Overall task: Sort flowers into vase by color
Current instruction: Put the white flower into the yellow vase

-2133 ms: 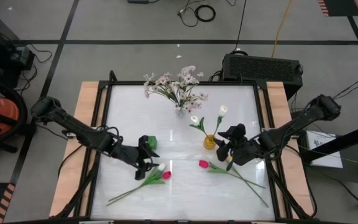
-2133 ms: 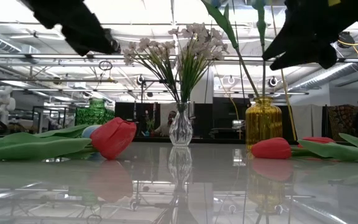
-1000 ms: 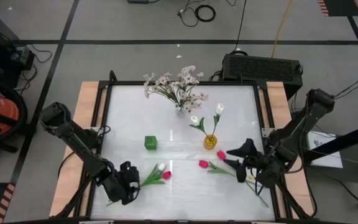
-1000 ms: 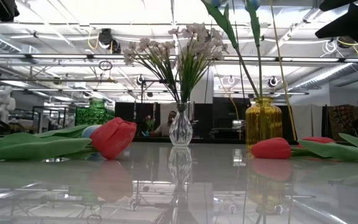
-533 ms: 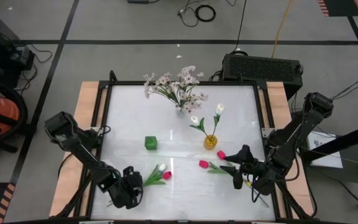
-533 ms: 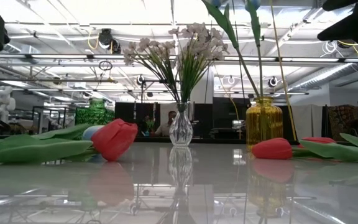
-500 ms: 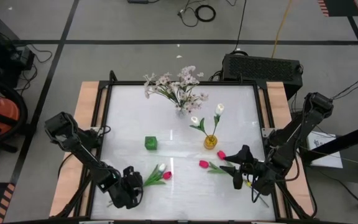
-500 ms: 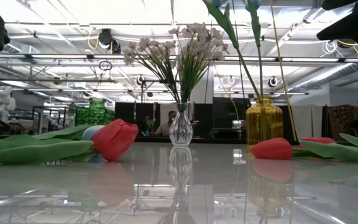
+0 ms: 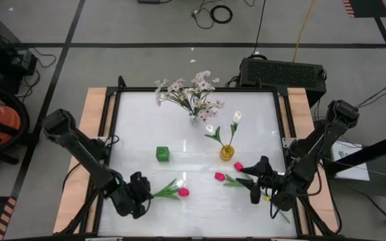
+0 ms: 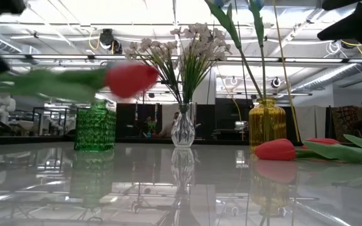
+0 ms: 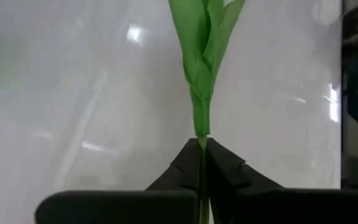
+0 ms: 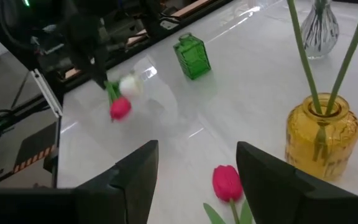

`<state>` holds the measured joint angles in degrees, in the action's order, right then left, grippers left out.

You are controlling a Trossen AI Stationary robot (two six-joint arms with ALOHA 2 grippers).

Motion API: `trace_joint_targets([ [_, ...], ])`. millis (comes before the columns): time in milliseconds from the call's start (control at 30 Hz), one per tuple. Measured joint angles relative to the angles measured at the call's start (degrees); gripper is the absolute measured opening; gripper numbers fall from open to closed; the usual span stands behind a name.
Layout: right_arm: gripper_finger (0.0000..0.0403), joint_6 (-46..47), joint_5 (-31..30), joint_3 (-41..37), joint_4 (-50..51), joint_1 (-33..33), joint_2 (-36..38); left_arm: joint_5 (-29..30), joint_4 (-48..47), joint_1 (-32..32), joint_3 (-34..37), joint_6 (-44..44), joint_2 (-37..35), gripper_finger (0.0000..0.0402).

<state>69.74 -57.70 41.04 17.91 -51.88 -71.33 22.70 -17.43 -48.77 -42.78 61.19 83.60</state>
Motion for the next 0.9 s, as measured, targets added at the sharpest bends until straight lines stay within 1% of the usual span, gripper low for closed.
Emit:
trace_joint_targets([
  [133,0.0208,-0.1,-0.6,0.0,-2.6,0.0,-1.8,4.0,-0.3,0.0,0.0,-4.6,-6.3,0.0011],
  [200,0.0208,-1.3,-0.7,0.0,-5.2,0.0,-2.4,4.4,-0.3,0.0,0.0,-6.2,-8.3,0.001],
  [267,0.0208,-3.4,-0.9,0.0,-8.2,0.0,-2.8,4.3,-1.8,0.0,0.0,-7.5,-9.5,0.001],
  [367,0.0208,-6.9,-1.1,0.0,-12.9,0.0,-3.2,4.3,-3.1,0.0,0.2,-7.7,-9.4,0.0014],
  [467,0.0208,-10.2,-1.3,0.0,-16.8,0.0,-3.9,4.3,-2.4,0.0,1.6,-7.5,-7.3,0.0017],
  [567,0.0208,-11.1,-1.3,0.0,-19.5,0.0,-4.9,3.0,-2.4,-0.1,2.5,-5.7,-3.4,0.0018],
  [667,0.0208,-10.9,-0.8,0.0,-20.0,0.0,-5.7,2.4,-1.4,-0.5,2.6,-4.6,1.2,0.0019],
  [767,0.0208,-10.7,-0.7,0.0,-19.9,0.0,-6.3,2.1,2.0,-1.1,2.6,-4.7,5.7,0.0019],
  [900,0.0208,-10.8,-0.7,0.0,-19.9,0.1,-6.4,1.7,6.1,-1.7,2.6,-4.5,9.8,0.0019],
])
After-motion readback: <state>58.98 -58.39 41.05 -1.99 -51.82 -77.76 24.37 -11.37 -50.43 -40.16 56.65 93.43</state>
